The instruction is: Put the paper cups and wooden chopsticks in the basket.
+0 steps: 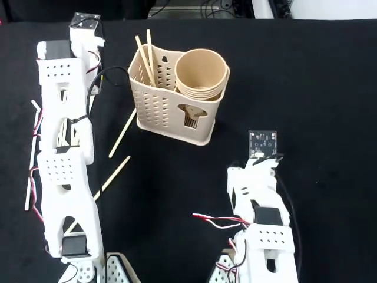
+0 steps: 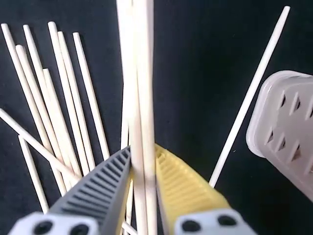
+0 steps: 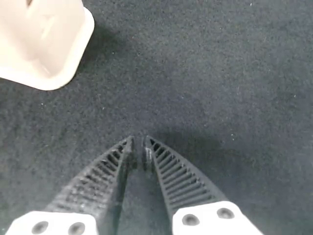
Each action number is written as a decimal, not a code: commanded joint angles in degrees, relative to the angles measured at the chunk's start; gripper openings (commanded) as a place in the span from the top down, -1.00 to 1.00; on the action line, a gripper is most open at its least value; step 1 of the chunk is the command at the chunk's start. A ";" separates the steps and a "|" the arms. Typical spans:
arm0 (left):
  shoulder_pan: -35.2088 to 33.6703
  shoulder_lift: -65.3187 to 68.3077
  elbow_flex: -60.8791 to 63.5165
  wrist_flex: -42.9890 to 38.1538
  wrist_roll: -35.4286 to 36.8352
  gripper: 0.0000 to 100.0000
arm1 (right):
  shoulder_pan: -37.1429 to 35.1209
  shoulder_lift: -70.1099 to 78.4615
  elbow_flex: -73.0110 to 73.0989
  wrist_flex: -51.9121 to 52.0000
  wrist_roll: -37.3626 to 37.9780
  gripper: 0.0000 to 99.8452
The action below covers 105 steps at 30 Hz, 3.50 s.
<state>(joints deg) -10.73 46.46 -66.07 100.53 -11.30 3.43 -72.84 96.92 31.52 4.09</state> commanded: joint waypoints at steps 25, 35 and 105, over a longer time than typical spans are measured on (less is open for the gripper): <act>3.91 -42.29 4.53 -2.73 10.46 0.94 | -0.88 -0.84 -0.22 -0.88 0.26 0.92; 4.26 -54.24 4.44 -2.64 10.81 0.94 | -0.88 -0.84 -0.22 -0.70 0.26 0.92; 16.92 -76.75 101.67 -99.08 29.54 0.83 | -0.88 -0.84 -0.22 -0.97 0.26 0.91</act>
<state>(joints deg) 4.40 -29.58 35.56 -0.31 18.42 3.43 -72.84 96.92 31.52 4.09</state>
